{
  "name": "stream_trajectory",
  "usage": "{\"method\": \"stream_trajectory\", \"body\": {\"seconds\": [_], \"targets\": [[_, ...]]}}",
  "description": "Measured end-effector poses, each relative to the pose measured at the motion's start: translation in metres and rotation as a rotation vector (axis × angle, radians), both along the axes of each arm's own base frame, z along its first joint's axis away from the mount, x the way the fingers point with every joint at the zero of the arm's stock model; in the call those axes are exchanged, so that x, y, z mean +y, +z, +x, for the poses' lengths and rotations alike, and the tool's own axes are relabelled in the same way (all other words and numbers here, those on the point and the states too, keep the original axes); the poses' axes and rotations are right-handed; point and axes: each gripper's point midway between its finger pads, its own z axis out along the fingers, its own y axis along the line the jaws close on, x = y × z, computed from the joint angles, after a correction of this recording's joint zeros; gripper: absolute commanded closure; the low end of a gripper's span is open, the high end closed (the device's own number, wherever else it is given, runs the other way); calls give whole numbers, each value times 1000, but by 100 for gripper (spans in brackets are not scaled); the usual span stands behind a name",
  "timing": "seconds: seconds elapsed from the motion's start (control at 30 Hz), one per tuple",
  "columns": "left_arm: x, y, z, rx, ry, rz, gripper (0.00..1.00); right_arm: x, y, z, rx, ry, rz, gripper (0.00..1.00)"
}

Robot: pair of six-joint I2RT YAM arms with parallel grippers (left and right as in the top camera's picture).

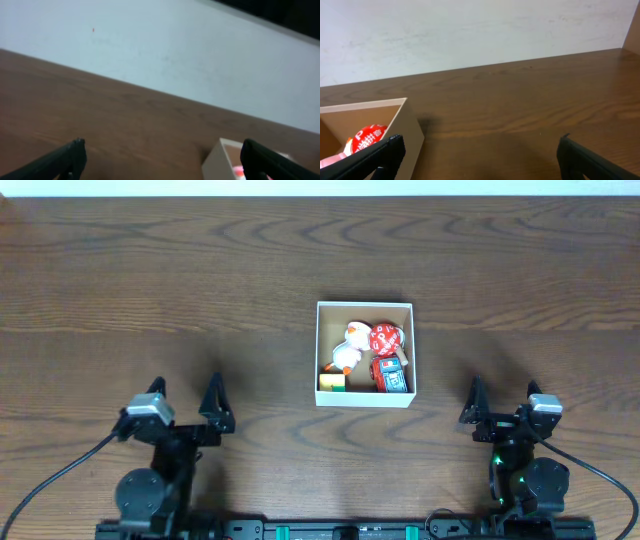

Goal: Pack container

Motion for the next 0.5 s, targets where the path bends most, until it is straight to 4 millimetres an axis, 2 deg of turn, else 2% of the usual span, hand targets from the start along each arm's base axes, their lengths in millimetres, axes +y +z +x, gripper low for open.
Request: {"method": "stream_trajectory", "body": {"seconds": [0.23, 0.5], "targets": [[-1, -58, 12, 63, -1, 26, 2, 0, 0, 0, 0, 0, 0, 1], [-1, -77, 10, 115, -7, 90, 2, 0, 0, 0, 0, 0, 0, 1]]}}
